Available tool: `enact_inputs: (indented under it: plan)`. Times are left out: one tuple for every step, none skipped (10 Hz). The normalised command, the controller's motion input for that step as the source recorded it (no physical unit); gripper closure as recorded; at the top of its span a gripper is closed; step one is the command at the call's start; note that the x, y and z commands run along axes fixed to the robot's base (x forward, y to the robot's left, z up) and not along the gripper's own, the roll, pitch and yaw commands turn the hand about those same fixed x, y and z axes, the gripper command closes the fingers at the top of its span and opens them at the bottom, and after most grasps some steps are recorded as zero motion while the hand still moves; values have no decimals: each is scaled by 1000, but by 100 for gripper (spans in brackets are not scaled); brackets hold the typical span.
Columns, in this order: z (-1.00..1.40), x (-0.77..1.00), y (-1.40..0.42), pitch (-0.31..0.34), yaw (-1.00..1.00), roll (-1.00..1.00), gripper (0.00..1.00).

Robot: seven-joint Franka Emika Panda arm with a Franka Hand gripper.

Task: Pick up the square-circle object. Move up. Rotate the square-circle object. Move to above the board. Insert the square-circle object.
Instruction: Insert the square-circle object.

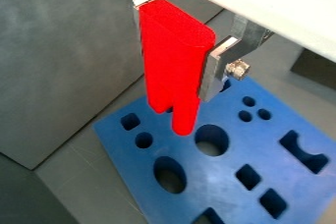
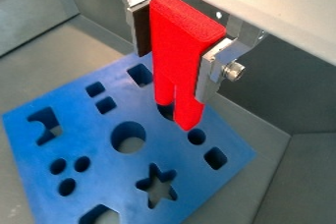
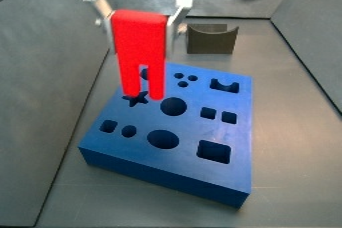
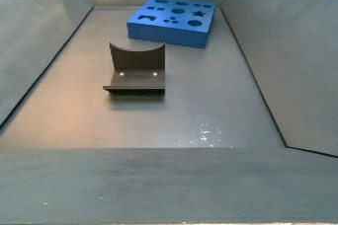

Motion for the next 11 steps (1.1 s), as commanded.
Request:
enact_inputs:
  plan:
    - [-351,-120,-200,-53,0,96,100]
    - [-303,-63,-249,-86,-17,56,100]
    - [-289,-66,-231,-90,-6,54,100]
    - [-317,-106,-157,-77,0,57,100]
    - [-360,-220,-71,-81,-6,51,100]
    - [-294,-211,-11,-60,-23,34,100]
    - [-217,-194,0,-40,-11,10,100]
    - [-249,-274,-6,-56,-49,16,100]
    - [-189,-160,-43,-60,-43,0,100]
    - [-129,-23,-20,-61,-29,0,100]
    - [-94,0,0,-59,-60,0,100]
